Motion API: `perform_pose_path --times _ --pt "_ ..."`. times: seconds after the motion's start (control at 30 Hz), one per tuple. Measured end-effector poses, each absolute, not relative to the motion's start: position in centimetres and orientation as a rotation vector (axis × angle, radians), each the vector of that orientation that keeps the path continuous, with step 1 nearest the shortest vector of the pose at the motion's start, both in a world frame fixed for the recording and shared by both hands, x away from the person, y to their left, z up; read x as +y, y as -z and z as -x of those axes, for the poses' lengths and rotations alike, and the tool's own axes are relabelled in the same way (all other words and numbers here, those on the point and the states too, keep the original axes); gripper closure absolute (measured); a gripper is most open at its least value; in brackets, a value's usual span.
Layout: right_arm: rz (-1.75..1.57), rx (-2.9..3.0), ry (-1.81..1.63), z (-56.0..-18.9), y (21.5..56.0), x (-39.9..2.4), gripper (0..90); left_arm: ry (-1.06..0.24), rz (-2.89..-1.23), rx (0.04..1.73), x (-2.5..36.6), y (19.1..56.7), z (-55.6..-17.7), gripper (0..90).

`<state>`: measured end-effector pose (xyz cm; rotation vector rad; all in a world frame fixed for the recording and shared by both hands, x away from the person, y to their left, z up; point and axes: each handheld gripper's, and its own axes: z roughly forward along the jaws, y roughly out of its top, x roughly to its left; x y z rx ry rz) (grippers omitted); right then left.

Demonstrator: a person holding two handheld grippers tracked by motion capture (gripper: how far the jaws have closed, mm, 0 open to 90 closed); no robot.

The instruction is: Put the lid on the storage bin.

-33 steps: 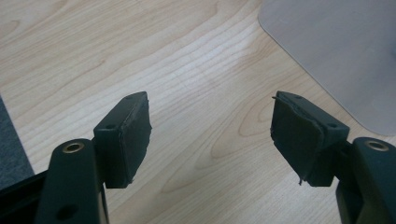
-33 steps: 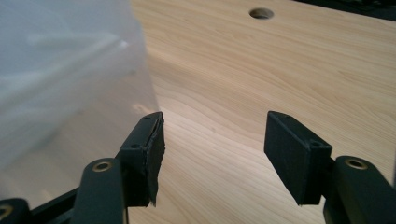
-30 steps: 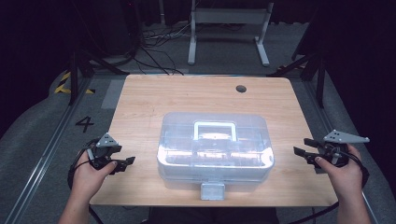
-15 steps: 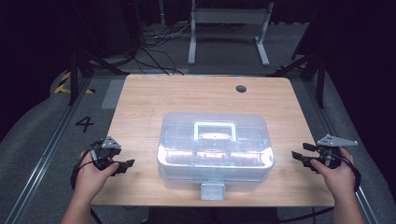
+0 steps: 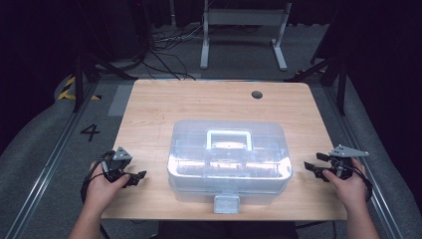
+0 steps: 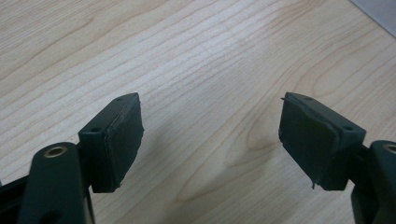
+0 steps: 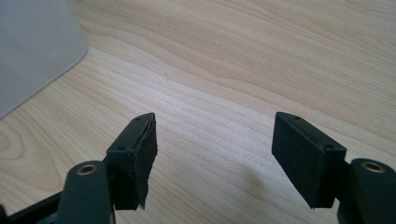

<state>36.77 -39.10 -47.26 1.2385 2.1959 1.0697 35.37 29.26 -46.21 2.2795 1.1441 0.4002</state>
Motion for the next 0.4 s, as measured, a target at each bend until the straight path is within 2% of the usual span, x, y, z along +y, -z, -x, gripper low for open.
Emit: perform_pose_path --times 0.4 --pt "-1.275 2.159 -1.024 -37.2 48.0 -39.4 31.4 -0.424 -2.171 1.200 30.4 47.6 -36.0 17.6"
